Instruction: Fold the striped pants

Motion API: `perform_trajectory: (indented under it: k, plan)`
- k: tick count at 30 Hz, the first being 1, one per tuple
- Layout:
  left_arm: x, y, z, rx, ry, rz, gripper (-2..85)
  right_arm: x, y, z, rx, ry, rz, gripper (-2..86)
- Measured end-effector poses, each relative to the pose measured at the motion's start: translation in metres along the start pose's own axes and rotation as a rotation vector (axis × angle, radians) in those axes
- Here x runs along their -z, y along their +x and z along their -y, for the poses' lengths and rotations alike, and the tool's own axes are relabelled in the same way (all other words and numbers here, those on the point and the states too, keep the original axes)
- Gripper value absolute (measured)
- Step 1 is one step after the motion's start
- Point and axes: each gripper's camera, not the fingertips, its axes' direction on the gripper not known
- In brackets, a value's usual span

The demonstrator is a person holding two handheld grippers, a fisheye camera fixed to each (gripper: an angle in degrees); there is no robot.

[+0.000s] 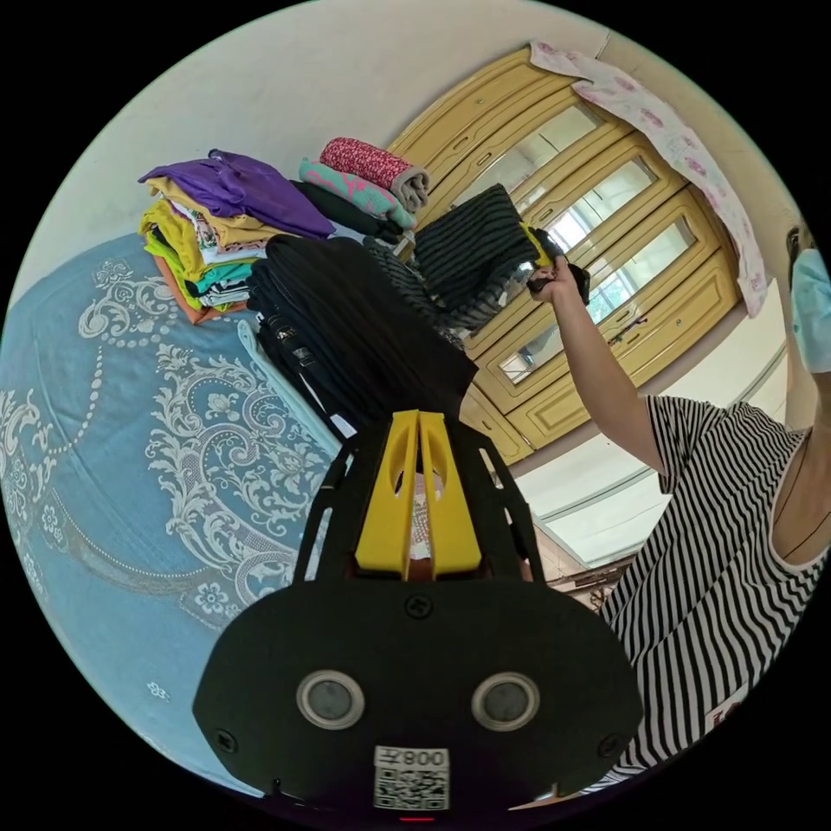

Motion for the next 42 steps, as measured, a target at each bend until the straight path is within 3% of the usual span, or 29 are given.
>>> perform_trajectory:
  k: [5, 10, 18, 27, 33, 37, 42]
  plan:
    - [0.062, 0.032, -0.026, 0.002, 0.045, -0.013, 0.1, 0.013, -0.085, 0.034, 0.066, 0.052, 0.279, 2.4]
    - [0.145, 0.064, -0.051, -0.017, 0.146, 0.032, 0.2, 0.014, -0.207, 0.056, 0.221, 0.044, 0.419, 2.1]
    - [0.328, 0.122, -0.108, -0.069, 0.493, 0.105, 2.4, 0.044, -0.387, 0.023, 0.427, 0.001, 0.718, 1.9]
    - [0.488, 0.178, -0.238, 0.002, 0.567, 0.264, 10.3, 0.015, -0.439, -0.119, 0.320, -0.318, 0.954, 1.2]
    - [0.563, 0.200, -0.372, 0.142, 0.648, 0.201, 12.0, -0.025, -0.462, -0.241, 0.232, -0.565, 1.122, 1.2]
    - [0.585, 0.216, -0.424, 0.220, 0.660, 0.226, 11.5, -0.038, -0.503, -0.311, 0.263, -0.704, 1.202, 1.3]
    - [0.605, 0.230, -0.445, 0.268, 0.660, 0.189, 4.8, -0.046, -0.548, -0.364, 0.345, -0.817, 1.226, 1.2]
